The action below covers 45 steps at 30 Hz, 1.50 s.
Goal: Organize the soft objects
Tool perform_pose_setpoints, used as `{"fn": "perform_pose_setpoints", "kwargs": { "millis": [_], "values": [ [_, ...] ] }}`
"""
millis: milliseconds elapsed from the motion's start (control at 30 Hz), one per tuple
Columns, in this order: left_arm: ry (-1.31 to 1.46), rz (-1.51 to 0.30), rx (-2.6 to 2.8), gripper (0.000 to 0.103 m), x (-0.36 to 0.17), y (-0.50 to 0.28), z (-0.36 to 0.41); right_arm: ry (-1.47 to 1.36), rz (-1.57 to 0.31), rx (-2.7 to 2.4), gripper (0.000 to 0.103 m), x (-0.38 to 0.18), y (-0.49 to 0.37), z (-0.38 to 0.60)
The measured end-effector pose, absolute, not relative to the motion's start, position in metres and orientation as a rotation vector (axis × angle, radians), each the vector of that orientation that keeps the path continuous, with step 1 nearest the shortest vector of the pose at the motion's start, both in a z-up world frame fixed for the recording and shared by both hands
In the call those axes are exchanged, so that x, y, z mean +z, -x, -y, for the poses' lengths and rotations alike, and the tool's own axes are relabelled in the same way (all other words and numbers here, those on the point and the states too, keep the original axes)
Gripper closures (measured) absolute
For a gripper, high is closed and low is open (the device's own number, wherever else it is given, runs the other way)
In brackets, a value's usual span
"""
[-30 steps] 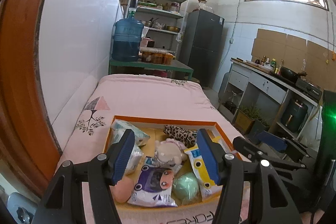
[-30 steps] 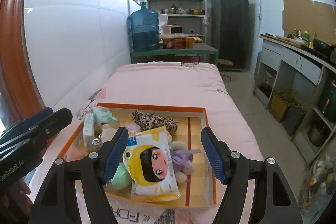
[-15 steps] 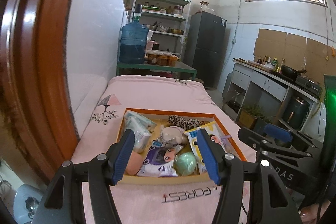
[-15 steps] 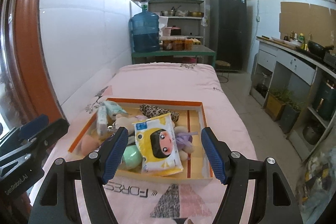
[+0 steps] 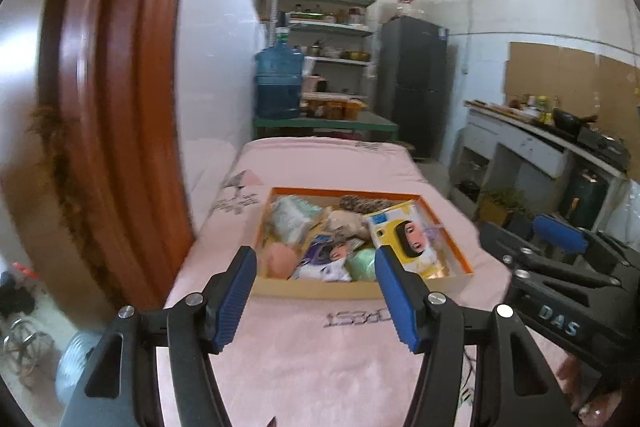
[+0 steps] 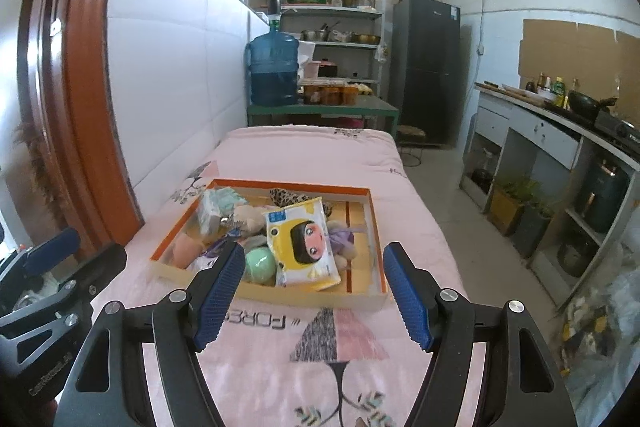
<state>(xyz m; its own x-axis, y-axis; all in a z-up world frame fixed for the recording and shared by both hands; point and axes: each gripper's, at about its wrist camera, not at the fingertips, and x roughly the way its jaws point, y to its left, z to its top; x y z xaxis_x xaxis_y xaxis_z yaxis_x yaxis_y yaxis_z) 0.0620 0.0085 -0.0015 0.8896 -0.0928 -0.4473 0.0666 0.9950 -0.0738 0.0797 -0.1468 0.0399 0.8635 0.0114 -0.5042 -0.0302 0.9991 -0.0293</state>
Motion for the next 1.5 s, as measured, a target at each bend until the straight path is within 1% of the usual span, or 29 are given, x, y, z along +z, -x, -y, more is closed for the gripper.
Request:
{"fn": "perform_pose_setpoints", "kwargs": {
  "millis": [200,500,1500],
  "values": [
    [0.04,-0.456,0.036,0.042,-0.001,-0.033,-0.008,0.03,-0.521,-0.008,0.03,0.041,-0.047,0.146],
    [0.034,-0.461,0.015,0.042,0.001,-0.006,-0.002,0.027,-0.489,-0.037,0.029,0.043,-0.007,0.146],
    [0.04,-0.455,0.017,0.042,0.008,-0.001,-0.001,0.031,-0.521,-0.002,0.029,0.039,-0.002,0.138]
  ]
}}
